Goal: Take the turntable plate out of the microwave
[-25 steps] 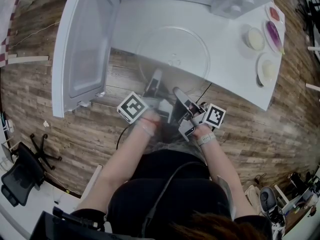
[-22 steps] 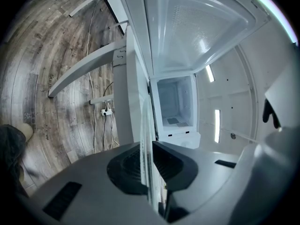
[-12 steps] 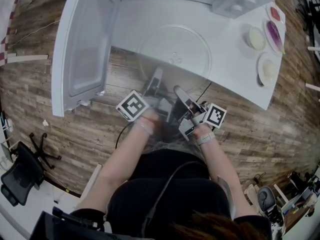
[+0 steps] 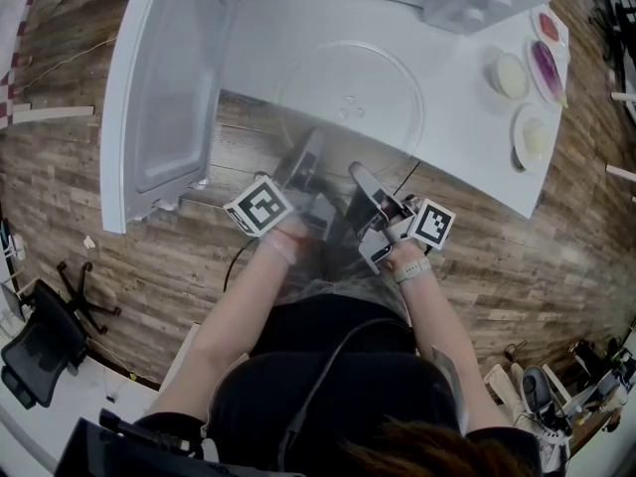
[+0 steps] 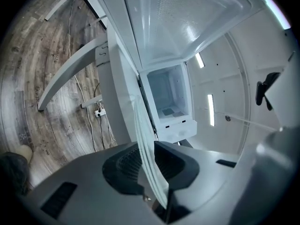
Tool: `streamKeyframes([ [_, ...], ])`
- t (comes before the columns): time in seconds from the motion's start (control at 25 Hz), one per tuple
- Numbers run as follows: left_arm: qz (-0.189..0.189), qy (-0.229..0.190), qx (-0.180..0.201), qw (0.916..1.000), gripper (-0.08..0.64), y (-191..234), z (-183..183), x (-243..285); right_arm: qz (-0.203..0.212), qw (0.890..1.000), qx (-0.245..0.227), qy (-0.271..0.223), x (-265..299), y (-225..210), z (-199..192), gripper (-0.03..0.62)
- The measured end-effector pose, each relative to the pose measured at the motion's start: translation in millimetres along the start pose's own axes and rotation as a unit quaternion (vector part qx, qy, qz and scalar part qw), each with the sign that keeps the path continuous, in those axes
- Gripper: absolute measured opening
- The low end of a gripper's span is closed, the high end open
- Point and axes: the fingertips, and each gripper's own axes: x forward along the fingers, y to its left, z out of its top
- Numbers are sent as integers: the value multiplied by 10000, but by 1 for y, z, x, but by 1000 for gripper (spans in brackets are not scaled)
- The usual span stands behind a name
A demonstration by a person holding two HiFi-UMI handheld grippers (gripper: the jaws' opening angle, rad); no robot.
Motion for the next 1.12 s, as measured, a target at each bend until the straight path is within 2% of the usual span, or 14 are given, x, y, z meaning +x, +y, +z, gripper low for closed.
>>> streamKeyframes([
  [0.12,-65,27,66,10000,63,-1,3,-2,19,10000,-8,-20,4,2,4,49],
  [0.48,-19,121,-145,9998,66,5,0,-8,15,10000,-13,-76,11,0,17,49],
  [1.0,-164,510,-246,9983,64,-3,-8,-11,62,9999,-24,-140,21,1,31,49],
  [1.12,-212,677,-379,9968,64,-4,-15,-11,60,9998,-9,-176,23,1,33,49],
])
